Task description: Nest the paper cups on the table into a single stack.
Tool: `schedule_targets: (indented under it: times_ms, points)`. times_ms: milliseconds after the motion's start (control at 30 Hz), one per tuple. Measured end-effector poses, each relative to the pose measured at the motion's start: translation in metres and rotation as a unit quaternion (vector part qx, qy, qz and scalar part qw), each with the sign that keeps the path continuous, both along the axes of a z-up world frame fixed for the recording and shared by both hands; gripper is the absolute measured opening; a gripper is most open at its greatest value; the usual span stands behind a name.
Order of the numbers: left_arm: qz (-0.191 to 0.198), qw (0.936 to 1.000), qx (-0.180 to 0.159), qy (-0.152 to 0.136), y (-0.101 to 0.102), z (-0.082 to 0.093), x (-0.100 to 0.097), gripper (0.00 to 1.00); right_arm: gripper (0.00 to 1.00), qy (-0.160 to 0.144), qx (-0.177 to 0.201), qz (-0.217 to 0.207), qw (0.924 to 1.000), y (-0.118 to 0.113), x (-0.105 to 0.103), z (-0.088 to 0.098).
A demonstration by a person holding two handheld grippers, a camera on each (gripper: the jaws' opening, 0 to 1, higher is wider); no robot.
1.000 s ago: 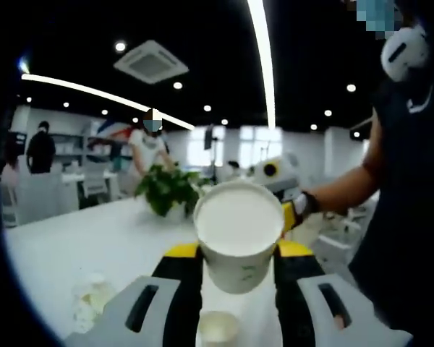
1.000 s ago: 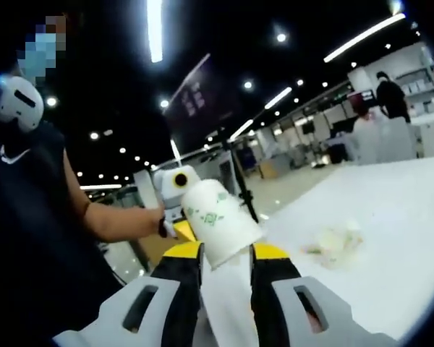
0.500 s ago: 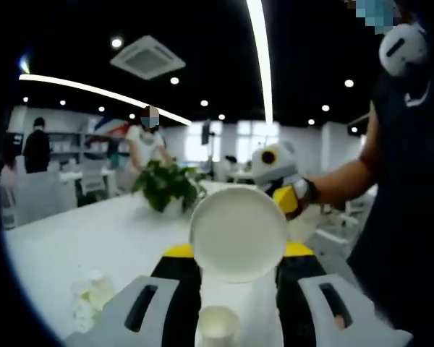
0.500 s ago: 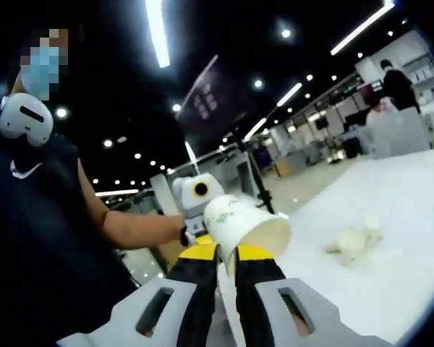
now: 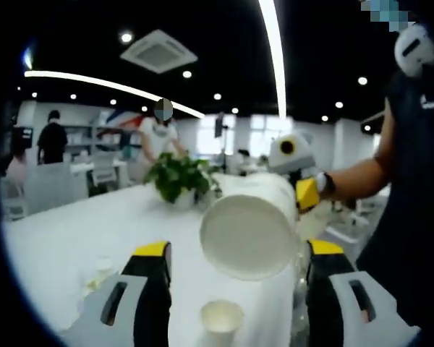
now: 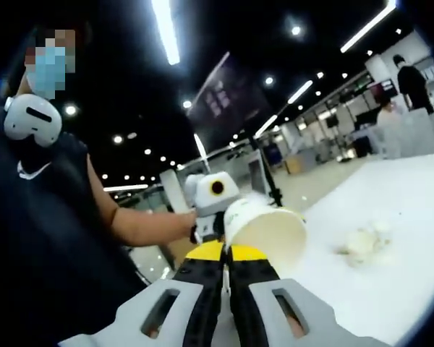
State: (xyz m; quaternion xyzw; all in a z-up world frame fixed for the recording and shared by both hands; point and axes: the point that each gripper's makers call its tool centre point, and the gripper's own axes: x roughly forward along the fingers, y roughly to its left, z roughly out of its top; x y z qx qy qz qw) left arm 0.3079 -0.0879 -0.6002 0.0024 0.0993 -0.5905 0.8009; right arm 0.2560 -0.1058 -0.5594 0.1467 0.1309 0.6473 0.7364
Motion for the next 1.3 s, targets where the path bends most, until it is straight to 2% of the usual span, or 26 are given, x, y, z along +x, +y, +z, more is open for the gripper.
schedule_targets:
  times_ms: [100, 133, 200, 267, 367, 400, 467, 500, 533, 667, 767, 900, 1000, 1067, 1167, 1300]
  points:
    - [0.021, 0.9998, 0.006, -0.004, 0.004, -0.002, 0.006, 0.93, 0.00, -0.013, -0.020, -0.005, 0.9997, -0.003, 0.002, 0.000]
    - [0.027, 0.9996, 0.007, -0.004, 0.006, -0.002, 0.007, 0.97, 0.00, -0.029, -0.041, -0.021, 0.9985, -0.007, 0.009, -0.001]
    - [0.043, 0.9987, 0.024, -0.014, 0.014, -0.007, 0.010, 0.98, 0.00, -0.037, -0.069, -0.020, 0.9967, -0.009, 0.009, -0.001]
    - [0.051, 0.9982, 0.032, 0.000, 0.020, -0.014, 0.008, 0.98, 0.00, -0.046, -0.086, -0.027, 0.9949, -0.010, 0.013, 0.002]
    - [0.074, 0.9964, 0.040, 0.014, 0.034, -0.027, 0.006, 0.98, 0.00, -0.078, -0.120, -0.036, 0.9890, -0.015, 0.021, 0.009]
    - [0.078, 0.9958, 0.045, 0.017, 0.037, -0.031, 0.004, 0.98, 0.00, -0.078, -0.119, -0.033, 0.9892, -0.014, 0.021, 0.012]
    - [0.107, 0.9918, 0.069, -0.010, 0.051, -0.038, 0.007, 0.95, 0.00, -0.090, -0.133, -0.029, 0.9865, -0.015, 0.022, 0.017]
    - [0.107, 0.9918, 0.069, -0.013, 0.053, -0.040, 0.004, 0.94, 0.00, -0.096, -0.144, -0.030, 0.9845, -0.017, 0.025, 0.017]
    - [0.109, 0.9921, 0.064, -0.002, 0.055, -0.042, 0.000, 0.94, 0.00, -0.099, -0.152, -0.028, 0.9830, -0.018, 0.026, 0.018]
    - [0.143, 0.9867, 0.076, 0.006, 0.075, -0.053, 0.000, 0.98, 0.00, -0.103, -0.185, -0.020, 0.9771, -0.019, 0.030, 0.024]
    - [0.155, 0.9844, 0.083, 0.004, 0.085, -0.062, -0.005, 0.98, 0.00, -0.109, -0.237, -0.016, 0.9652, -0.022, 0.035, 0.023]
    - [0.181, 0.9798, 0.085, 0.004, 0.098, -0.076, -0.010, 0.98, 0.00, -0.114, -0.281, -0.006, 0.9528, -0.021, 0.035, 0.021]
    - [0.192, 0.9770, 0.092, 0.003, 0.105, -0.088, -0.016, 0.98, 0.00, -0.122, -0.329, 0.008, 0.9364, -0.022, 0.033, 0.018]
    - [0.184, 0.9782, 0.094, 0.016, 0.104, -0.098, -0.026, 0.98, 0.00, -0.124, -0.347, 0.013, 0.9296, -0.022, 0.033, 0.019]
    - [0.196, 0.9742, 0.111, 0.015, 0.108, -0.113, -0.034, 0.98, 0.00, -0.125, -0.386, 0.026, 0.9137, -0.024, 0.033, 0.017]
    - [0.210, 0.9714, 0.109, 0.024, 0.114, -0.119, -0.038, 0.98, 0.00, -0.122, -0.436, 0.042, 0.8907, -0.026, 0.035, 0.018]
